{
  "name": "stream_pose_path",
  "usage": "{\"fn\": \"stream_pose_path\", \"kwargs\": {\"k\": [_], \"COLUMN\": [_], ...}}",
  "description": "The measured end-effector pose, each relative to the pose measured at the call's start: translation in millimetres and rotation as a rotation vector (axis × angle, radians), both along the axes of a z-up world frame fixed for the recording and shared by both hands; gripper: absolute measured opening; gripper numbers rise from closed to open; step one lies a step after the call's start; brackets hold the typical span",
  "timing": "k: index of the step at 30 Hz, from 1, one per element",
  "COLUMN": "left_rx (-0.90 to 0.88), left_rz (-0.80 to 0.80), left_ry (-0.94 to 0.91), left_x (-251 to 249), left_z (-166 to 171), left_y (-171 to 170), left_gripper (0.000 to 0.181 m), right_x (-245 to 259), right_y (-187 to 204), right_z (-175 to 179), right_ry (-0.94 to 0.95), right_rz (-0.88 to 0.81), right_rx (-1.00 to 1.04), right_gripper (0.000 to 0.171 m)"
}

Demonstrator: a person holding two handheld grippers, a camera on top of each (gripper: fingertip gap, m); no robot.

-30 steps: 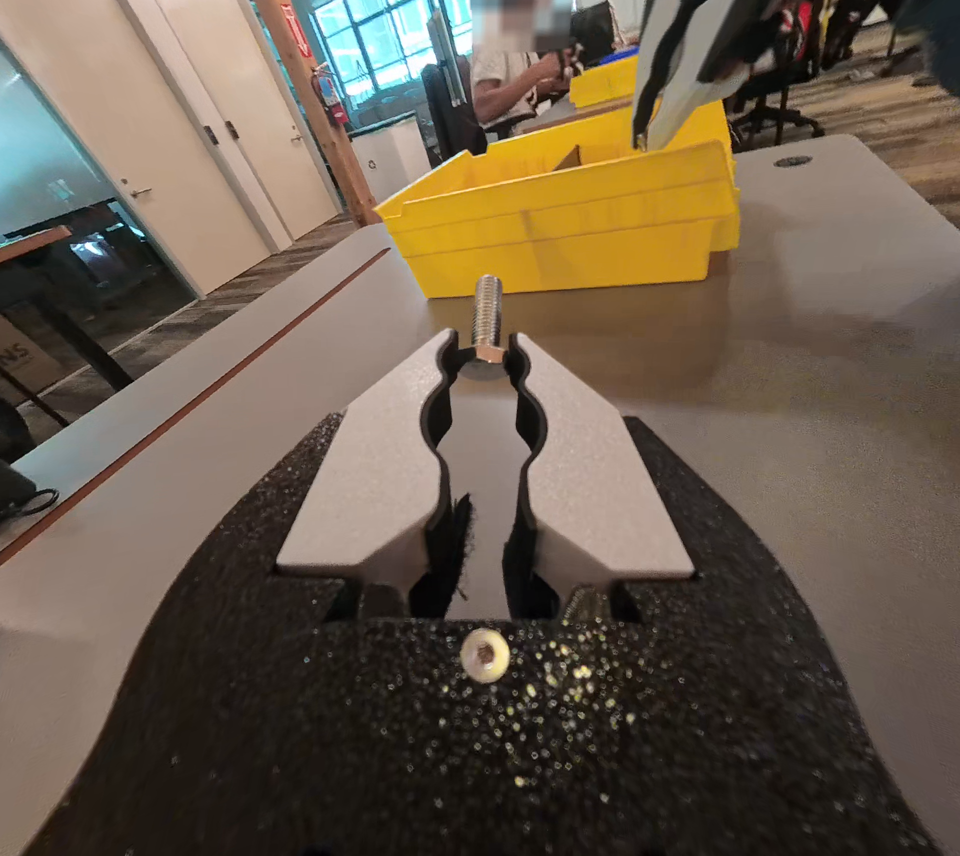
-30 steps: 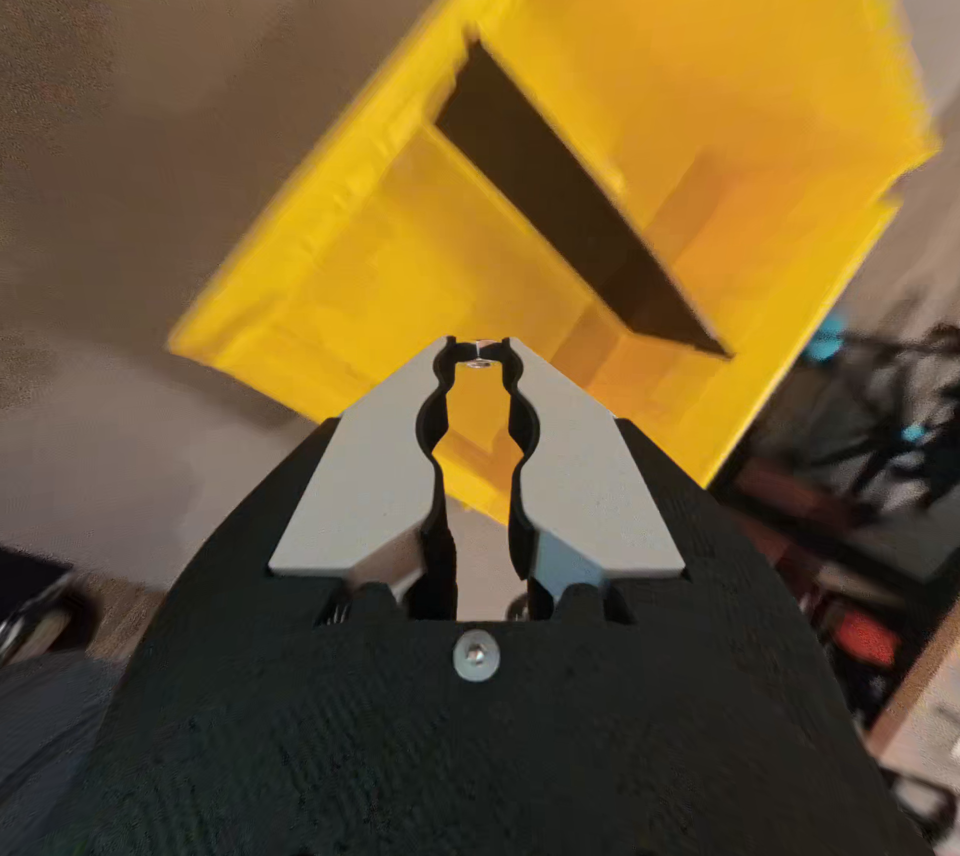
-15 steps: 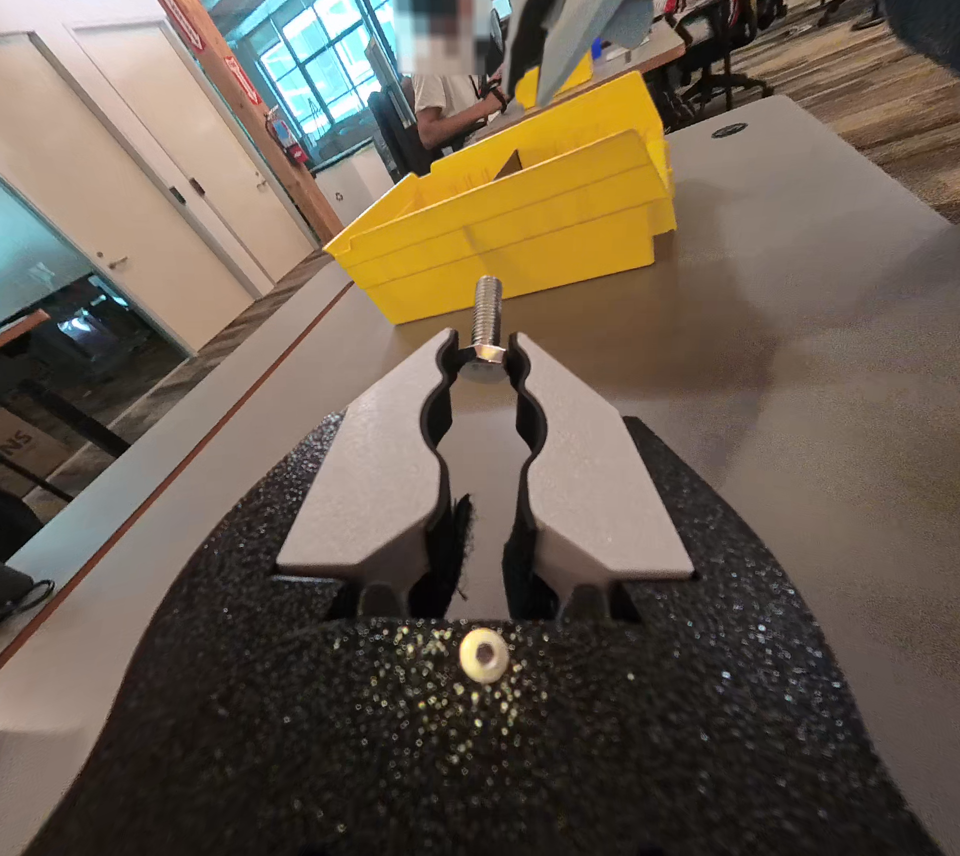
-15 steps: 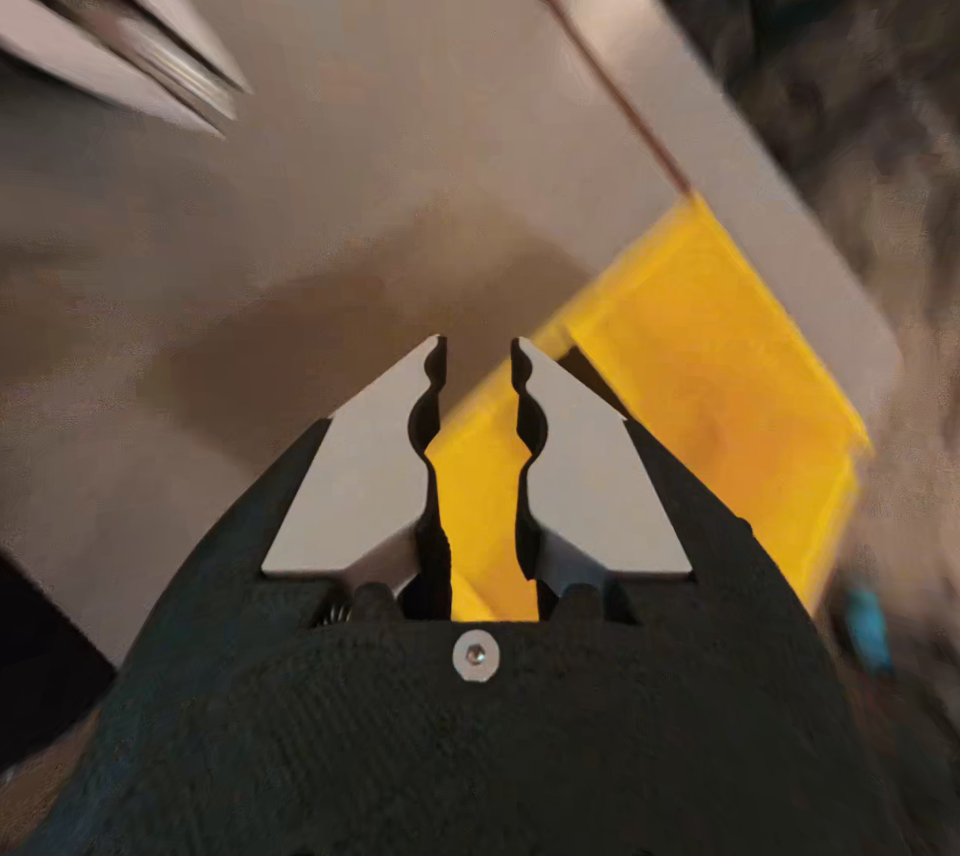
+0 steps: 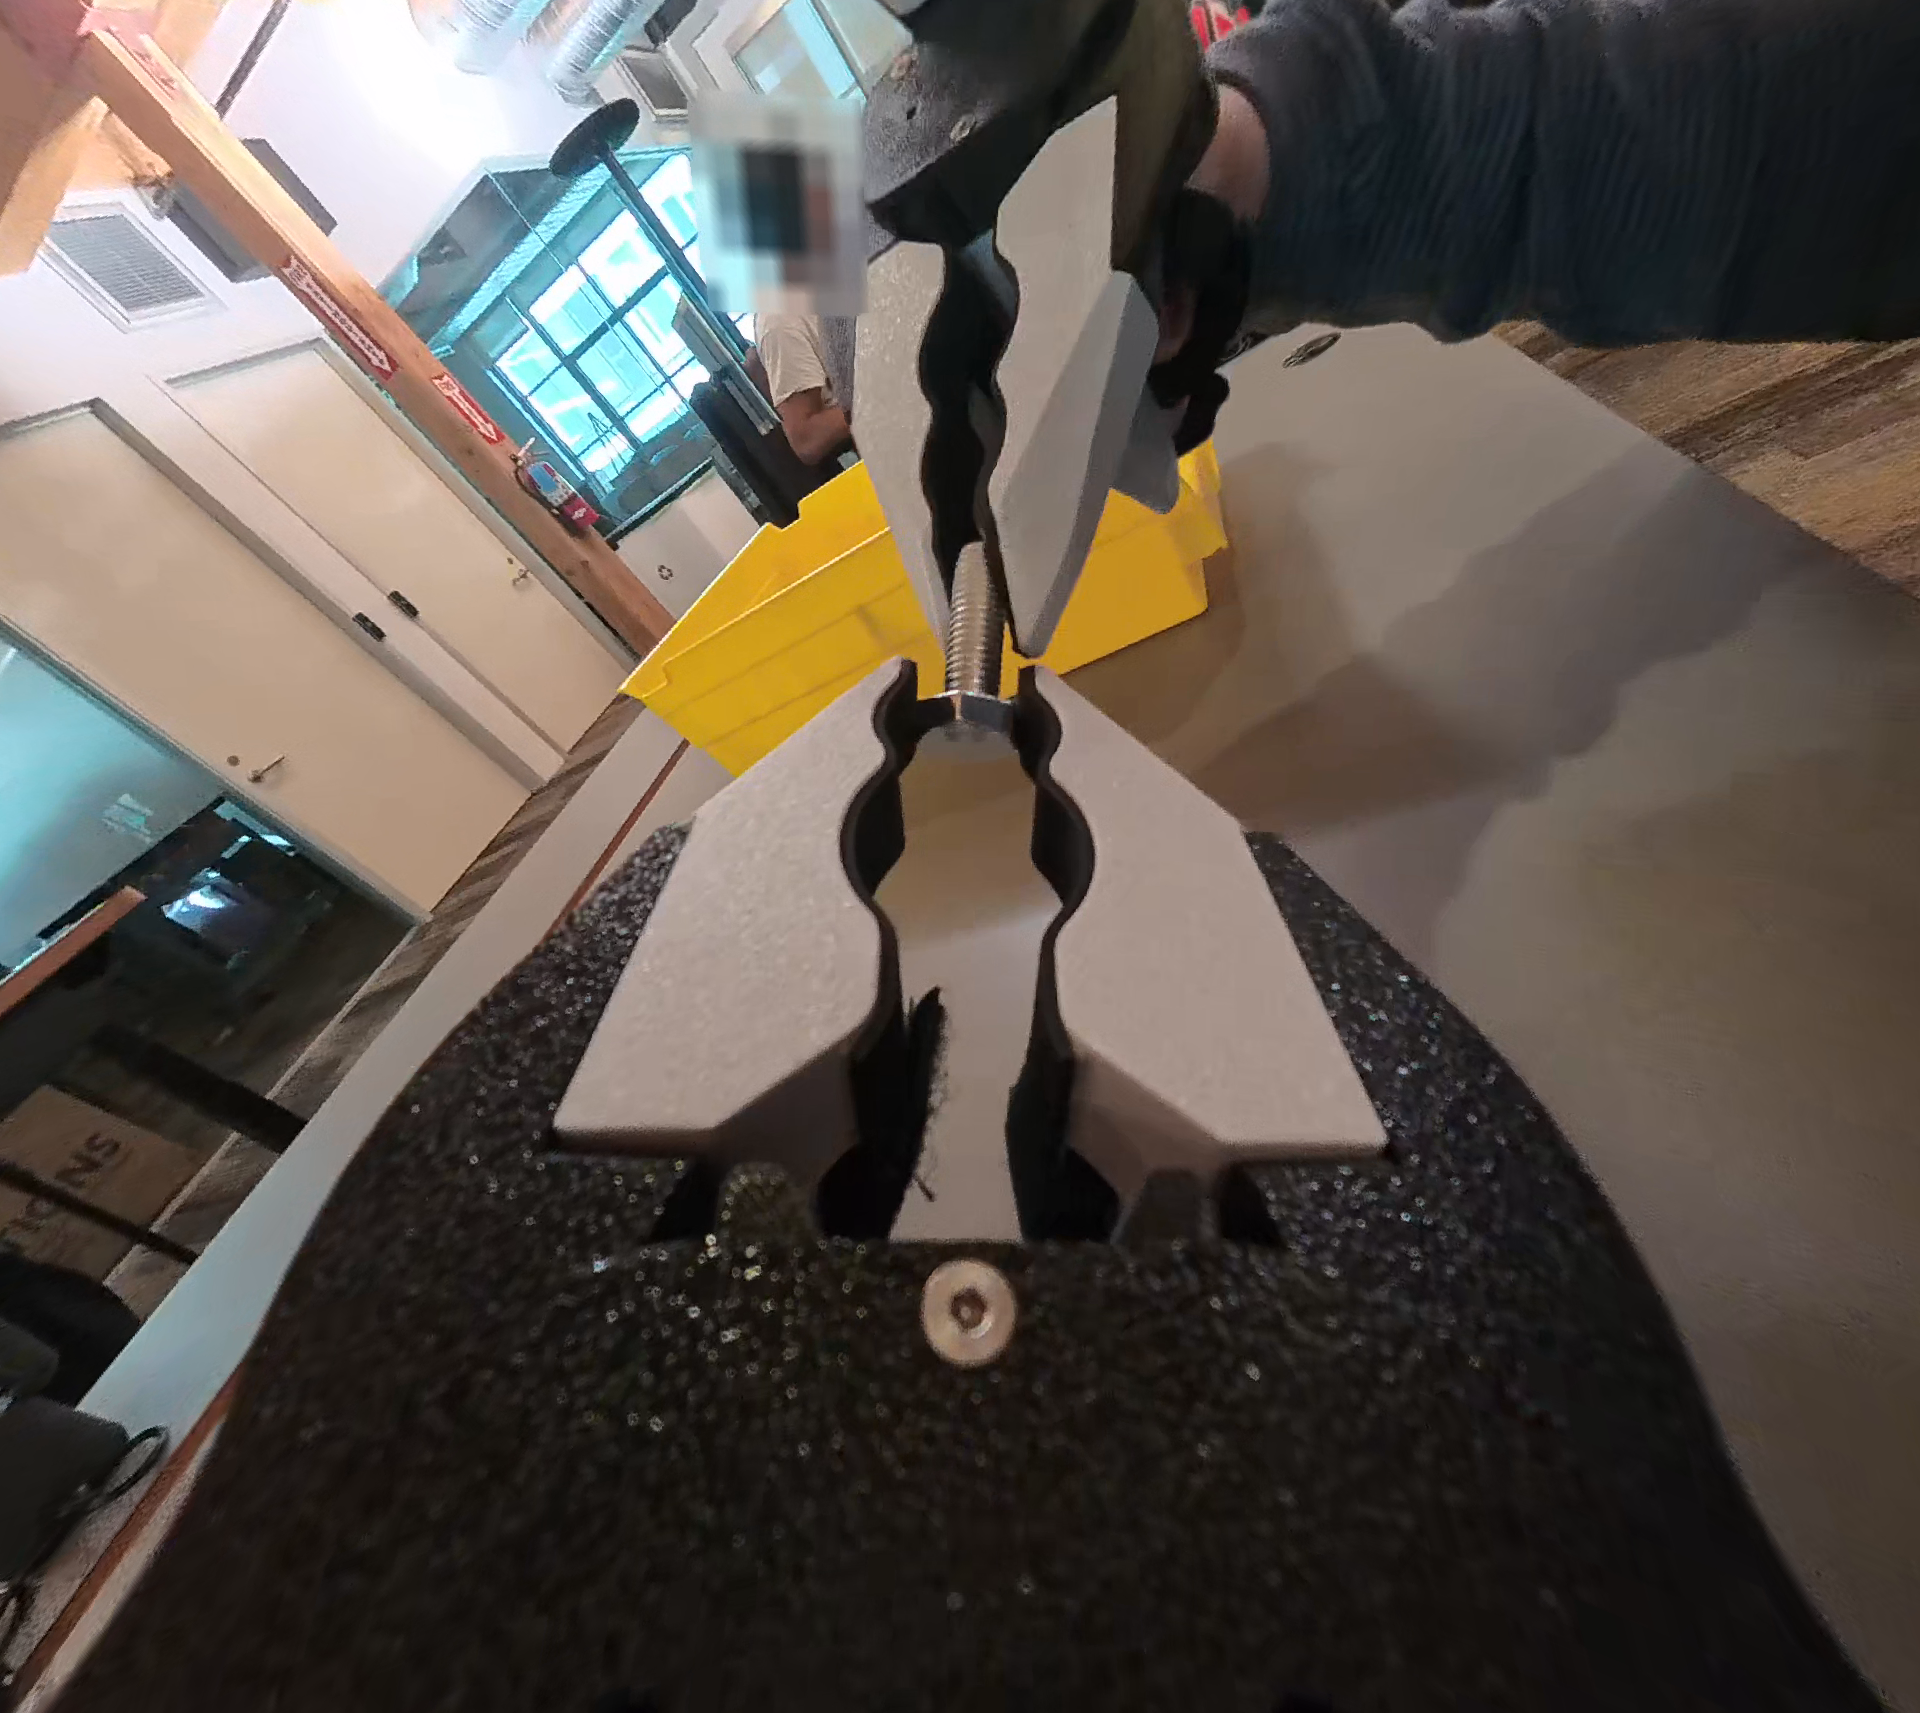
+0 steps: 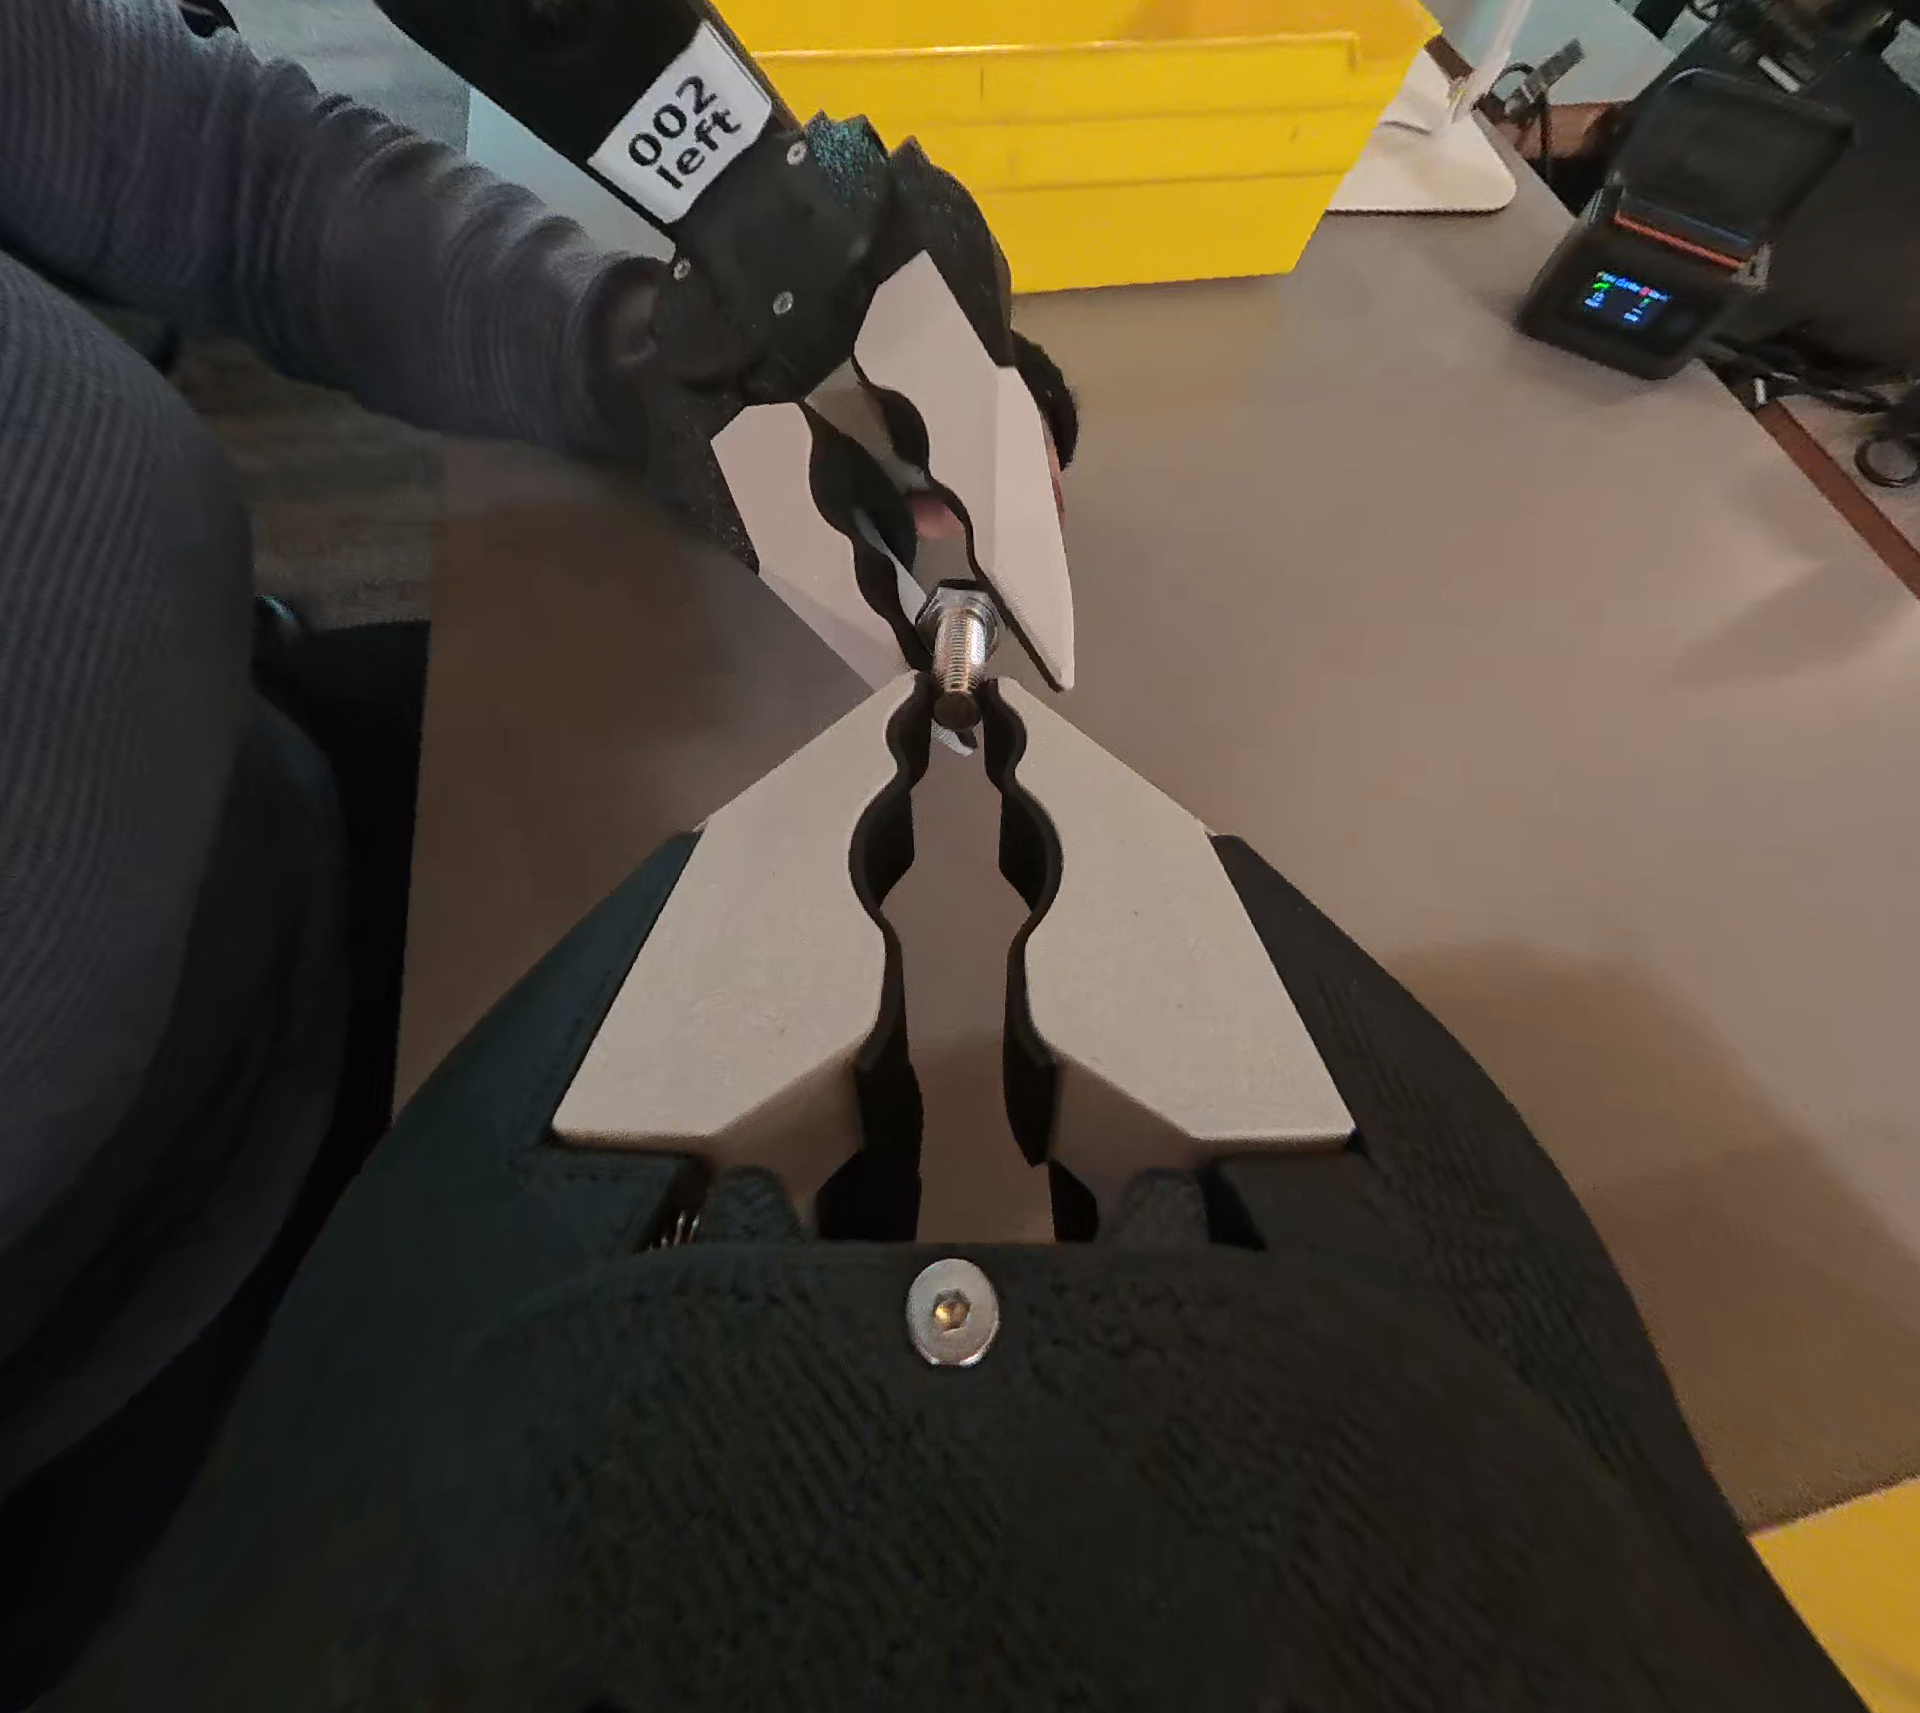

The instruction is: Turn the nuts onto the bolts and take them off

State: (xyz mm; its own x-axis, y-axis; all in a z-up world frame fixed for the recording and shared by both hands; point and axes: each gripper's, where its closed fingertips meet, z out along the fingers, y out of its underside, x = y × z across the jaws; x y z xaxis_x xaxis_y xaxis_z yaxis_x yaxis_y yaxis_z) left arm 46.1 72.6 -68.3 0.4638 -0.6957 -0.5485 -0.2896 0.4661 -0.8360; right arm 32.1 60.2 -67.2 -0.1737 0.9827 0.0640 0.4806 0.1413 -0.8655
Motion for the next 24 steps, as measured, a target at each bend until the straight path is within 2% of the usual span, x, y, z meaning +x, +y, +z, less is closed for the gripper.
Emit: {"fn": "stream_pose_path", "kwargs": {"k": [5,9,10,12,14,16,17,20,22,24], "left_rx": [0.009,0.045,0.063,0.049,0.015,0.008,0.006,-0.026,-0.047,-0.058], "left_rz": [0.017,0.055,0.076,0.154,0.214,0.253,0.269,0.285,0.287,0.297], "left_ry": [0.028,0.005,-0.024,-0.083,-0.11,-0.134,-0.139,-0.138,-0.131,-0.123], "left_x": [0.2,-0.5,-1.9,-9.9,-18.3,-25.6,-28.4,-31.2,-31.2,-32.0], "left_z": [-3.4,0.9,6.4,13.0,12.4,12.9,12.9,8.5,4.9,2.1], "left_y": [2.1,4.2,5.6,15.7,26.6,32.6,34.8,39.3,41.2,43.3], "left_gripper": [0.017,0.017,0.032,0.084,0.105,0.109,0.109,0.107,0.106,0.102], "right_x": [0.1,1.4,5.7,29.6,78.1,136.6,156.9,183.8,186.0,183.3], "right_y": [2.0,4.3,15.9,66.3,134.7,192.1,210.2,239.7,248.1,250.1], "right_z": [3.6,5.8,8.9,24.7,41.1,41.7,36.7,16.9,8.8,9.0], "right_ry": [0.042,0.042,0.027,-0.021,-0.157,-0.384,-0.473,-0.611,-0.625,-0.61], "right_rz": [-0.017,-0.014,-0.058,-0.261,-0.549,-0.782,-0.836,-0.875,-0.876,-0.882], "right_rx": [-0.045,0.025,0.085,0.254,0.408,0.453,0.419,0.28,0.239,0.243], "right_gripper": [0.009,0.008,0.008,0.008,0.008,0.008,0.008,0.008,0.018,0.019]}}
